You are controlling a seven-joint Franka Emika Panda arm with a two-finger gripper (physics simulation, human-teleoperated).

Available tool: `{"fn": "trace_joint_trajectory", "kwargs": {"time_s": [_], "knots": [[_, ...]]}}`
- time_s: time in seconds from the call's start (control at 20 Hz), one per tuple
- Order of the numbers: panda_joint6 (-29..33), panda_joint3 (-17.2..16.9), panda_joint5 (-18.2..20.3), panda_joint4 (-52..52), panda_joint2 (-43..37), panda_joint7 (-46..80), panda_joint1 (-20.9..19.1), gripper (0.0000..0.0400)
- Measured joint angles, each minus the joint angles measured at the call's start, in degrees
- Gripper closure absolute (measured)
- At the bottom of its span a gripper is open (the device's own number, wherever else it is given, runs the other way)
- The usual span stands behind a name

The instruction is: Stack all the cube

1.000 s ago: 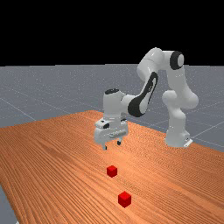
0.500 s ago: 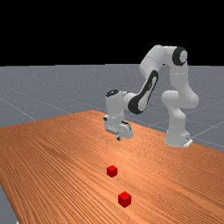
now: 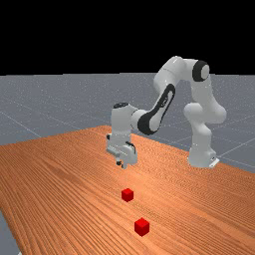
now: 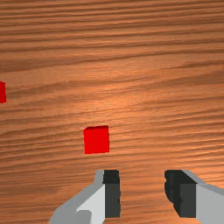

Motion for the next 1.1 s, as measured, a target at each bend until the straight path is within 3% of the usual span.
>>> {"fn": "trace_joint_trajectory", "kwargs": {"time_s": [0.05, 0.15, 0.25, 0.45, 0.65, 0.7, 0.75, 0.95, 1.1], "knots": [[0.50, 0.77, 0.37, 1.25, 2.07, 0.12, 0.39, 0.0148], [1.45, 2.15, 0.67, 2.35, 5.66, 0.26, 1.45, 0.0054], [2.35, 3.07, 0.68, 2.92, 8.26, 0.40, 2.39, 0.0020], [8.03, 3.47, 1.42, 3.26, 12.27, 1.50, 2.96, 0.0003], [9.66, 3.27, 1.48, 2.81, 14.13, 1.59, 2.73, 0.0000], [9.77, 3.23, 1.46, 2.65, 14.23, 1.59, 2.72, 0.0120], [9.85, 3.20, 1.45, 2.60, 14.30, 1.62, 2.71, 0.0210], [9.65, 3.16, 1.46, 2.47, 13.79, 1.65, 2.73, 0.0211], [9.01, 2.60, 0.88, 2.27, 8.99, 1.97, 3.32, 0.0211]]}}
